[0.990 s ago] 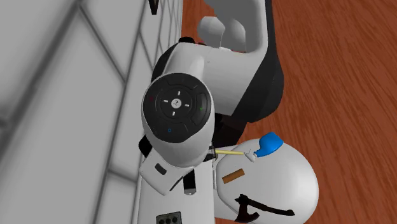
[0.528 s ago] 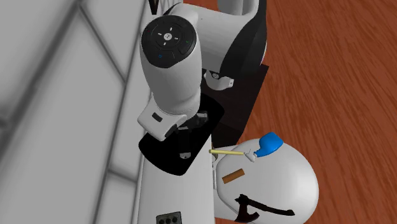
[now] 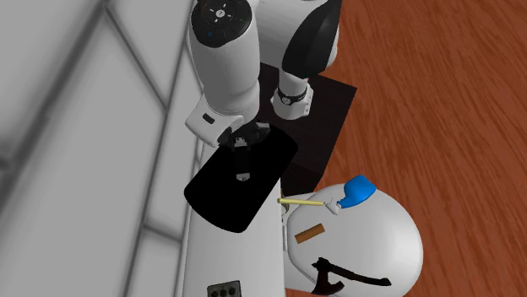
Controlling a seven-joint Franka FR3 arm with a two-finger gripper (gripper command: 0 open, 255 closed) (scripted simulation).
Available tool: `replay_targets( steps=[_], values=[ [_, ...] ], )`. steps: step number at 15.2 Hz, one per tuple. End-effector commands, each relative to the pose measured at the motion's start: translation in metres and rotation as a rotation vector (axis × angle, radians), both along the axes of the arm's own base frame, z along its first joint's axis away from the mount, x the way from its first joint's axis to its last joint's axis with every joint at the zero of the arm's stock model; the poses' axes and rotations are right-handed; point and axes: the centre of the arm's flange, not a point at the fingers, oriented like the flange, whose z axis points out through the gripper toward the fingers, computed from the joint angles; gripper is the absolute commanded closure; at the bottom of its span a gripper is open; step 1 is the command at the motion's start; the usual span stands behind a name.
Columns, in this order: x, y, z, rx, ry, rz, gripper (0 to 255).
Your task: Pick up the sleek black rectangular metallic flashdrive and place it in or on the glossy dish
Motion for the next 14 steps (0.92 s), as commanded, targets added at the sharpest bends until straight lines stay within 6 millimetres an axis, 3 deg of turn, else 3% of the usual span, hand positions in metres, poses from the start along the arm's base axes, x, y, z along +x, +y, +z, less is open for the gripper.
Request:
replay_targets(
  steps=[1,11,14],
  values=[
    [0.000,-0.001,-0.011,0.000,0.000,0.000,255],
    [0.000,-0.001,-0.064,0.000,0.000,0.000,255],
    [0.000,-0.001,-0.064,0.000,0.000,0.000,255]
  ],
)
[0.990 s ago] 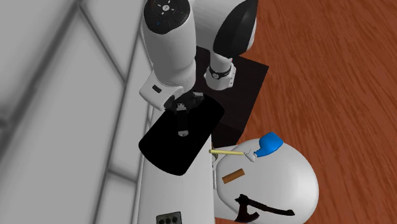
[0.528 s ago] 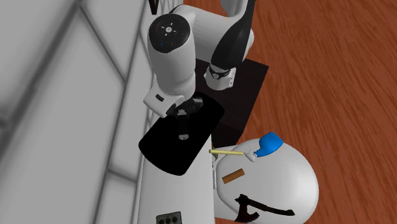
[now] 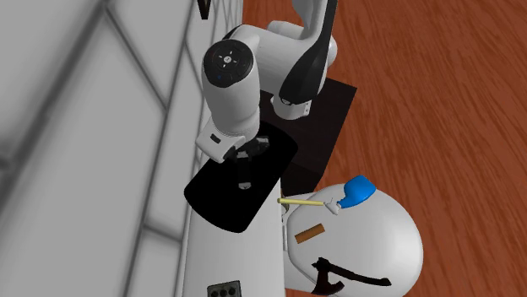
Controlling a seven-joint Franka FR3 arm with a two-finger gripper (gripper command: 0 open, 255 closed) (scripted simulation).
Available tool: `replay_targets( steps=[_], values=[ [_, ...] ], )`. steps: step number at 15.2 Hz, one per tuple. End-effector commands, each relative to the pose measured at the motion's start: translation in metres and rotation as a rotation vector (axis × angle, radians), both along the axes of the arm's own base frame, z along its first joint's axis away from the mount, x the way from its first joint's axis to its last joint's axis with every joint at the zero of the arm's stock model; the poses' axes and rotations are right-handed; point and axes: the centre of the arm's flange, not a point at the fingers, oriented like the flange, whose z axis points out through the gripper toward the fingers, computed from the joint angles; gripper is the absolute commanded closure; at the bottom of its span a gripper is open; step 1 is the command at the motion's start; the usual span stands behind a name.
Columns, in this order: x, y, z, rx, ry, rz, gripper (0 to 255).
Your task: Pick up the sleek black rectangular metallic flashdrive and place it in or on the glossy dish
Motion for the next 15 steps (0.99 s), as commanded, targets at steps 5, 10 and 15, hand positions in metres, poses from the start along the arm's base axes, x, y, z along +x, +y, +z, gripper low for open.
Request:
replay_targets(
  steps=[5,10,15],
  values=[
    [0.000,0.000,-0.001,0.000,0.000,0.000,255],
    [0.000,0.000,-0.001,0.000,0.000,0.000,0],
    [0.002,0.002,0.049,0.000,0.000,0.000,0]
  ],
)
